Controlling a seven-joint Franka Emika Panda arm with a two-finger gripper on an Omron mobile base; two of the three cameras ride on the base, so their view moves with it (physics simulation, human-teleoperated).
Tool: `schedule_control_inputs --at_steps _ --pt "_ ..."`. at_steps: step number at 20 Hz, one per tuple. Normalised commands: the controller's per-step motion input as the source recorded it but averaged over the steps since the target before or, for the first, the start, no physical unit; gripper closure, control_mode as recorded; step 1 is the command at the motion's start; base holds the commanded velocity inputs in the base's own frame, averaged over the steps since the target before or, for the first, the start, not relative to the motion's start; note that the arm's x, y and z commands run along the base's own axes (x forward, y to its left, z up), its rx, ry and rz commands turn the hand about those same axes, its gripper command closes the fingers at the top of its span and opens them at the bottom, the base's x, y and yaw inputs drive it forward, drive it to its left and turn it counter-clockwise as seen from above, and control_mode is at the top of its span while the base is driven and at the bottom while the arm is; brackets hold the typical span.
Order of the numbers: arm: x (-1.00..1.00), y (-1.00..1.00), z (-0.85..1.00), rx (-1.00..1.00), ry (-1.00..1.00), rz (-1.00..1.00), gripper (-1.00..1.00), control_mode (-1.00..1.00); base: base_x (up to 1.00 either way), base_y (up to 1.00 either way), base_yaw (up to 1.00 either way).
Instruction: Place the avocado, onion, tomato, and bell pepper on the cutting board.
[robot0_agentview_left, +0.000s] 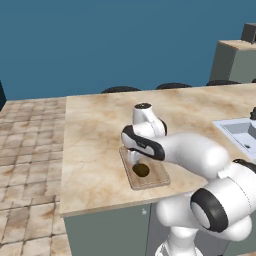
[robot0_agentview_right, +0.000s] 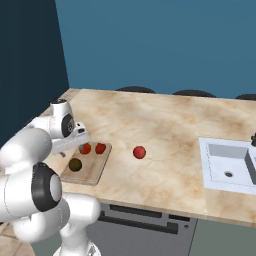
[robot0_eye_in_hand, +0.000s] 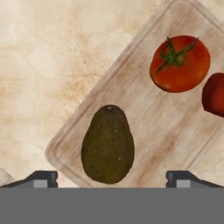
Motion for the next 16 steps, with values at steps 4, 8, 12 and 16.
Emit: schedule_control_inputs --at_steps 4,8,12,16 --pt "0.01 -0.1 0.45 -0.02 0.0 0.0 -1.0 -1.0 0.0 0.0 0.0" --pt "0.06 -0.36 0.26 -0.01 0.0 0.0 -1.0 -1.0 0.0 0.0 0.0" --pt "0.09 -0.51 0.14 0.0 0.0 0.0 -1.0 -1.0 0.0 0.0 0.0" --pt "0.09 -0.55 0.05 0.0 0.0 0.0 -1.0 -1.0 0.0 0.0 0.0"
